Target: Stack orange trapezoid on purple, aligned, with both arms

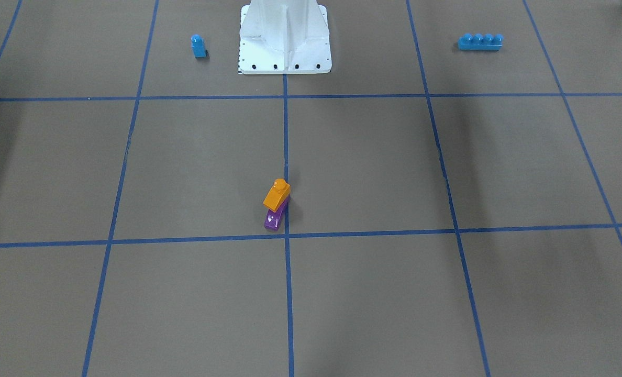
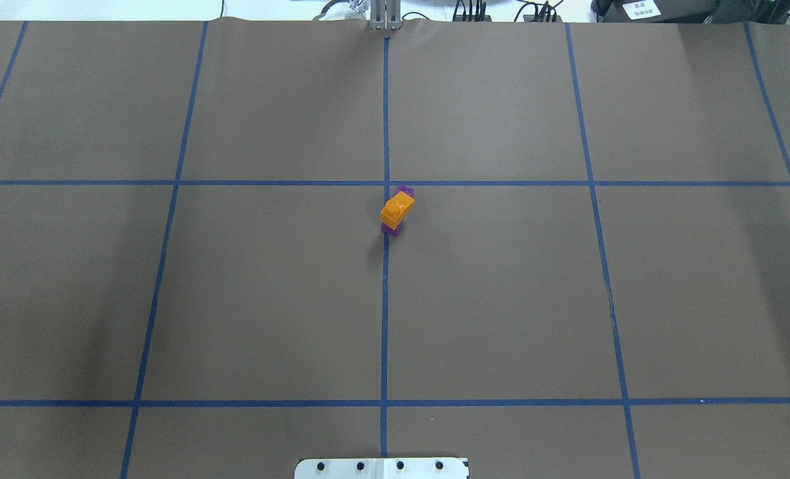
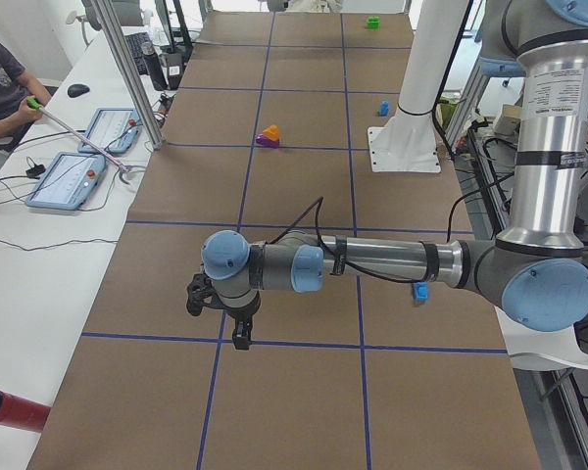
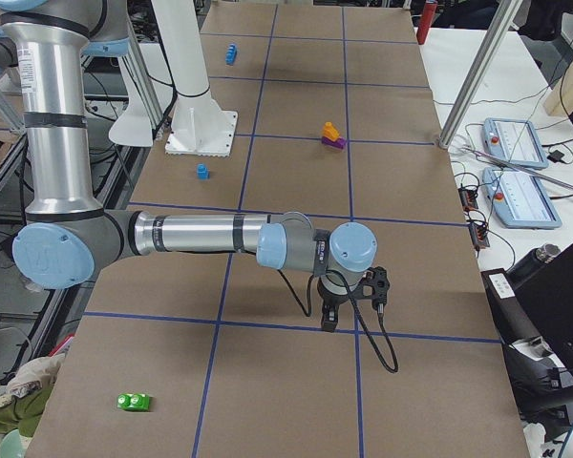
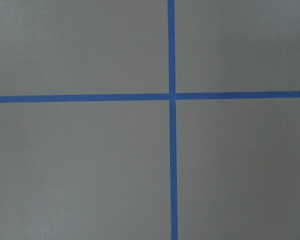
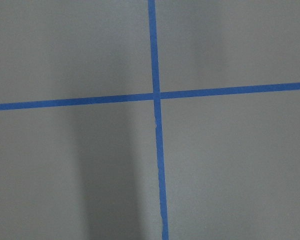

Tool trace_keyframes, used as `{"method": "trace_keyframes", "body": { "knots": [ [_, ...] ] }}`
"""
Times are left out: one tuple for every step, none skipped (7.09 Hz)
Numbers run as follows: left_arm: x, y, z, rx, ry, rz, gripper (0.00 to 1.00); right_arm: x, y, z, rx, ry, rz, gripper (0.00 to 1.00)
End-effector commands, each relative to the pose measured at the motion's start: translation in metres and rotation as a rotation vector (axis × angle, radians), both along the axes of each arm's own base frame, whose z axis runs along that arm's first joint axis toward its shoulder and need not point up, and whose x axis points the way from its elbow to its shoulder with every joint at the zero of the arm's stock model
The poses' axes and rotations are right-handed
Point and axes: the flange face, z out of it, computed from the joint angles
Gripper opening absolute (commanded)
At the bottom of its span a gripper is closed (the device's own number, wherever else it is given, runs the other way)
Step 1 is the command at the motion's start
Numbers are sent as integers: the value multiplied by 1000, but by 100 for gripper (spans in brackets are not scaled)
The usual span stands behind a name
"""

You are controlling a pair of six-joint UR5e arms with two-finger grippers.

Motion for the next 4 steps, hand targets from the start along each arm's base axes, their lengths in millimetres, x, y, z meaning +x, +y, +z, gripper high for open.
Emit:
{"method": "trace_keyframes", "body": {
  "knots": [
    [0,0,0,0,0,0,100,0,1,0,0,0,0,100],
    [0,-1,-1,2,0,0,100,0,0,0,1,0,0,100],
    [0,-2,-3,6,0,0,100,0,-2,-2,6,0,0,100],
    [0,-3,-4,8,-1,0,100,0,-2,-2,5,0,0,100]
  ]
}}
